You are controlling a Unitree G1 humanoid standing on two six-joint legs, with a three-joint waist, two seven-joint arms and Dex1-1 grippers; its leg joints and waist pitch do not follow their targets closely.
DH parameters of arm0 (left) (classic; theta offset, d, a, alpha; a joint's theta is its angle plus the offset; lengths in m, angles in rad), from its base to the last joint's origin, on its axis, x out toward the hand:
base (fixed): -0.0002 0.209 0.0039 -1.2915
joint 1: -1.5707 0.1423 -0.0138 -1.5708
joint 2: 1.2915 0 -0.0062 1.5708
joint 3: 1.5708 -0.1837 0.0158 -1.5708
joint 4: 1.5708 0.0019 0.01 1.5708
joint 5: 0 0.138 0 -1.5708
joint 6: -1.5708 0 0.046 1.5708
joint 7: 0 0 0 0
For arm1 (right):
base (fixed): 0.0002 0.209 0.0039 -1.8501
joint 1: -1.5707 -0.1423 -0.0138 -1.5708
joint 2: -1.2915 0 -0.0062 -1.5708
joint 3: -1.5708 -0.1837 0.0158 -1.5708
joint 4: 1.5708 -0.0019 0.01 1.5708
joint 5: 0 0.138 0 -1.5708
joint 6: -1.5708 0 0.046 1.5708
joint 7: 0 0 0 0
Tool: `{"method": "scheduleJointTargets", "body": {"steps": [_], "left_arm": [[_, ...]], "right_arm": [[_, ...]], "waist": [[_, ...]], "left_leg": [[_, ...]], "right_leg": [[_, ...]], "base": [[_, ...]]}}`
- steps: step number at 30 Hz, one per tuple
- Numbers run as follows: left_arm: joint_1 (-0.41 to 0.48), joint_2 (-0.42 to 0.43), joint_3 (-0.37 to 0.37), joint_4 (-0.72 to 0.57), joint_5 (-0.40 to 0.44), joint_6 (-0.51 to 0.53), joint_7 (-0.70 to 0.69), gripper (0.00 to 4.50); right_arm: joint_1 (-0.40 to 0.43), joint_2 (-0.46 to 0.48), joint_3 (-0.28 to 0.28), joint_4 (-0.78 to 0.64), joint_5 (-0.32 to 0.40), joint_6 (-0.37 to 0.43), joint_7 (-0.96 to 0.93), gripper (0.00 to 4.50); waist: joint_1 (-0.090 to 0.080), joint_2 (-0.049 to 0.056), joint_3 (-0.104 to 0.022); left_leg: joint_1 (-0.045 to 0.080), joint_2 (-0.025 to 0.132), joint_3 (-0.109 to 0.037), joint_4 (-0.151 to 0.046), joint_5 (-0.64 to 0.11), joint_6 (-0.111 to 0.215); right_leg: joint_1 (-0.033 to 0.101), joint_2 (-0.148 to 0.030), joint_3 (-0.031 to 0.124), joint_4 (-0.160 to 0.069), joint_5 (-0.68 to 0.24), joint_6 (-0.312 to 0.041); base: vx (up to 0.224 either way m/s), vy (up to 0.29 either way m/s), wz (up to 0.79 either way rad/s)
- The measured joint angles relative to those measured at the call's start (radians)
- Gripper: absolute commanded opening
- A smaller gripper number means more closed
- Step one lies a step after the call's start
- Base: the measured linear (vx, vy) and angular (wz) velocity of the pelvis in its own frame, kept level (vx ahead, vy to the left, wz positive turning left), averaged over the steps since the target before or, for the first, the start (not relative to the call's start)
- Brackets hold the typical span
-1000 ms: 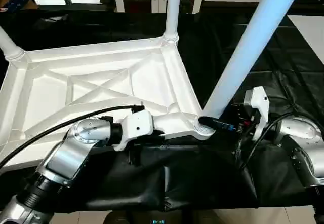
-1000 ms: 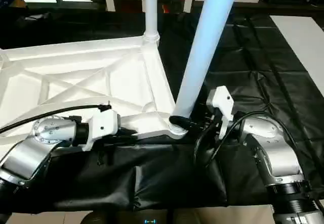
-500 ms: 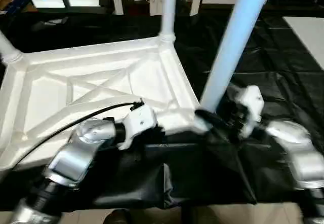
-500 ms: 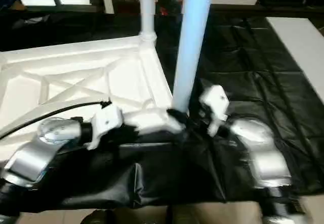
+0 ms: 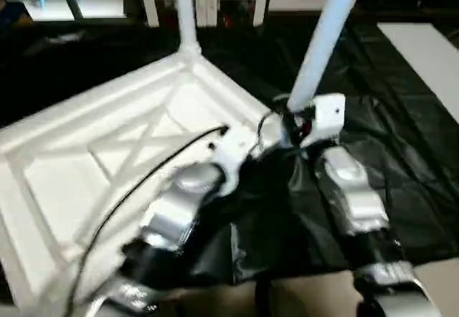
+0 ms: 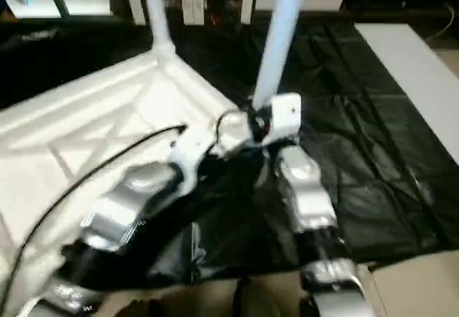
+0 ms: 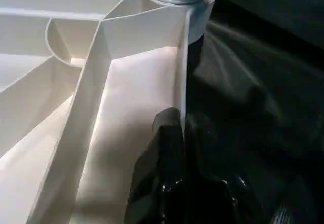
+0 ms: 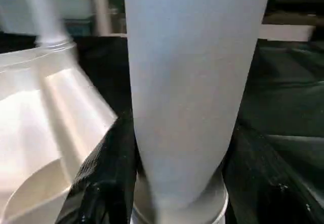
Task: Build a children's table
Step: Insert table leg to table base
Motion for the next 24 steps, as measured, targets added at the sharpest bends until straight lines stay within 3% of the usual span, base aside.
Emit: {"method": "scheduleJointTargets", "body": {"steps": [4, 20, 21, 24], "left_arm": [[-0.005, -0.011, 0.005, 0.001, -0.002, 0.011, 0.015, 0.0], [-0.005, 0.014, 0.005, -0.014, -0.013, 0.016, 0.017, 0.0], [-0.005, 0.015, 0.005, -0.016, -0.013, 0.016, 0.017, 0.0], [-0.008, 0.02, 0.005, -0.02, -0.014, 0.015, 0.017, 0.0]], "right_arm": [[-0.004, 0.022, 0.0, 0.013, -0.022, -0.028, -0.059, 1.91], [-0.015, 0.031, -0.011, 0.074, -0.016, -0.143, -0.011, 1.91], [-0.013, 0.03, -0.011, 0.073, -0.013, -0.148, -0.005, 2.47], [-0.003, 0.025, -0.01, 0.075, -0.007, -0.156, 0.009, 2.67]], "waist": [[0.009, -0.001, -0.001], [0.007, -0.003, -0.003], [0.007, -0.003, -0.003], [0.007, -0.003, -0.003]], "left_leg": [[-0.001, 0.0, 0.001, -0.004, 0.0, 0.0], [-0.001, 0.0, 0.001, -0.012, 0.0, 0.0], [-0.002, 0.0, 0.001, -0.012, 0.0, 0.0], [-0.007, 0.0, 0.001, -0.012, 0.0, 0.0]], "right_leg": [[0.0, 0.001, -0.001, 0.001, 0.0, 0.0], [-0.005, 0.002, -0.001, 0.007, 0.002, 0.0], [-0.006, 0.002, -0.001, 0.007, 0.002, 0.0], [-0.011, 0.002, -0.001, 0.007, 0.003, 0.0]], "base": [[0.0, 0.0, 0.0], [0.0, 0.0, 0.0], [0.0, 0.0, 0.0], [0.0, 0.0, 0.0]]}}
